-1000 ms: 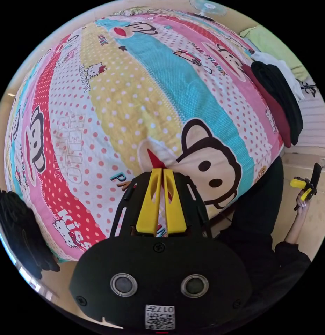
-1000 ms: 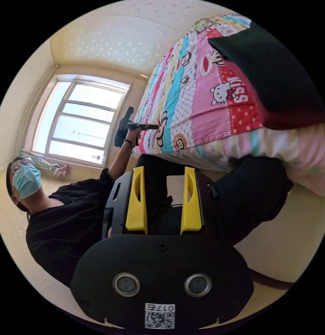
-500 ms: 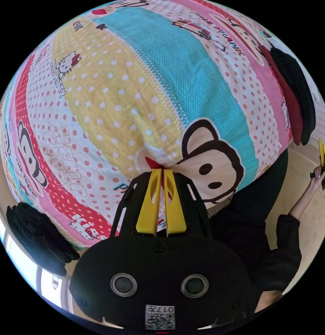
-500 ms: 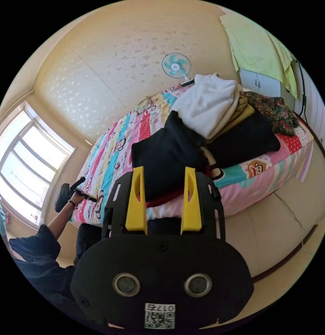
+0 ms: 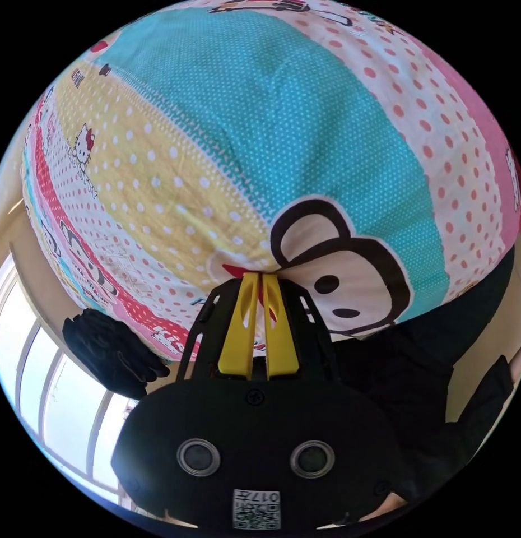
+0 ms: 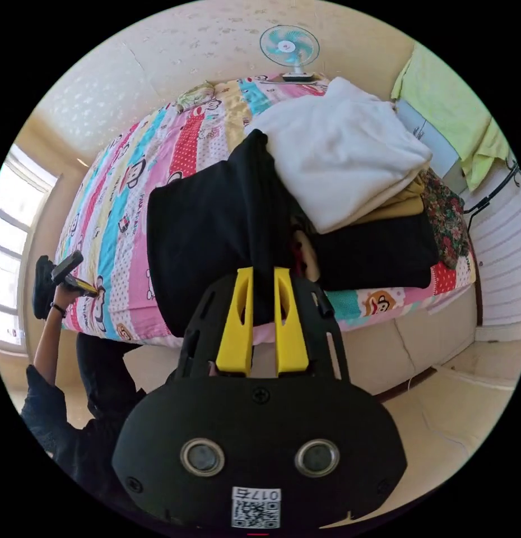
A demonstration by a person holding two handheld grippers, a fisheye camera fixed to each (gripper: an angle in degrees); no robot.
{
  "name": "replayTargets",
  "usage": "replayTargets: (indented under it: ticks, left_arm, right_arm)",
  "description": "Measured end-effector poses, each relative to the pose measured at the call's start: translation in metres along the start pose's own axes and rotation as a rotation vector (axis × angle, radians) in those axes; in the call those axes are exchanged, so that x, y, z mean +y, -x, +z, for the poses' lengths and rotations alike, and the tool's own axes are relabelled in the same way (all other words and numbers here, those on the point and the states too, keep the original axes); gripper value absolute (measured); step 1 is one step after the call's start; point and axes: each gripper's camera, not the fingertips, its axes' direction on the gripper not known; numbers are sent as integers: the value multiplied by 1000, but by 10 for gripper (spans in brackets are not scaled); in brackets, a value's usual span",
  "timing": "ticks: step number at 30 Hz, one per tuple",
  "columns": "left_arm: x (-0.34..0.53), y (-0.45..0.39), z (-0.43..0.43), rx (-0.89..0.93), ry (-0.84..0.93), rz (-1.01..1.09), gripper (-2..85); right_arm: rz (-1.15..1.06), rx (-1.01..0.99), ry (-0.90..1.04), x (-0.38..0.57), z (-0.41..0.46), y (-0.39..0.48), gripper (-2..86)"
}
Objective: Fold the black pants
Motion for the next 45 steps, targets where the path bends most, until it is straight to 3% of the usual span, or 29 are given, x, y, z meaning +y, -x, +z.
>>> replayTargets:
  ticks: [4, 10, 13, 16, 20, 23, 26, 28, 32, 36, 39, 42, 45]
  left_arm:
    - [-19, 12, 8, 13, 57, 25, -10]
    - [-19, 60, 25, 206, 11, 1, -8]
    - [-5, 76, 37, 270, -68, -55, -8]
    - [4, 69, 43, 208, -129, -71, -9]
    - [20, 78, 60, 239, -210, -123, -10]
    - [38, 99, 80, 352, -303, -137, -10]
    - [51, 115, 100, 450, -372, -144, -9]
    - [56, 123, 112, 499, -399, -157, -8]
    - [67, 137, 139, 599, -443, -181, -7]
    - [78, 130, 152, 568, -487, -203, -8]
    - [88, 114, 159, 480, -526, -241, -10]
    - [103, 112, 179, 500, -610, -293, -10]
    - [128, 123, 218, 670, -747, -360, -10]
  right_arm:
    - [-216, -89, -44, -11, -29, 44, 39]
    - [-527, -457, -83, -65, -50, 128, 30]
    - [-641, -638, -63, -92, -31, 185, 28]
    - [-777, -857, -49, -102, -5, 248, 25]
    - [-963, -1039, 91, -85, 43, 313, 19]
    - [-848, -954, 222, -64, 87, 307, 17]
    - [-682, -840, 234, -33, 109, 263, 19]
    - [-558, -849, 161, -14, 104, 224, 25]
    - [-218, -768, -192, 30, 60, 124, 46]
    - [228, -535, -480, 75, 42, 39, 111]
    - [451, -490, -599, 109, 59, -4, 143]
    - [577, -614, -682, 142, 97, -29, 145]
    - [634, -711, -753, 170, 126, -34, 124]
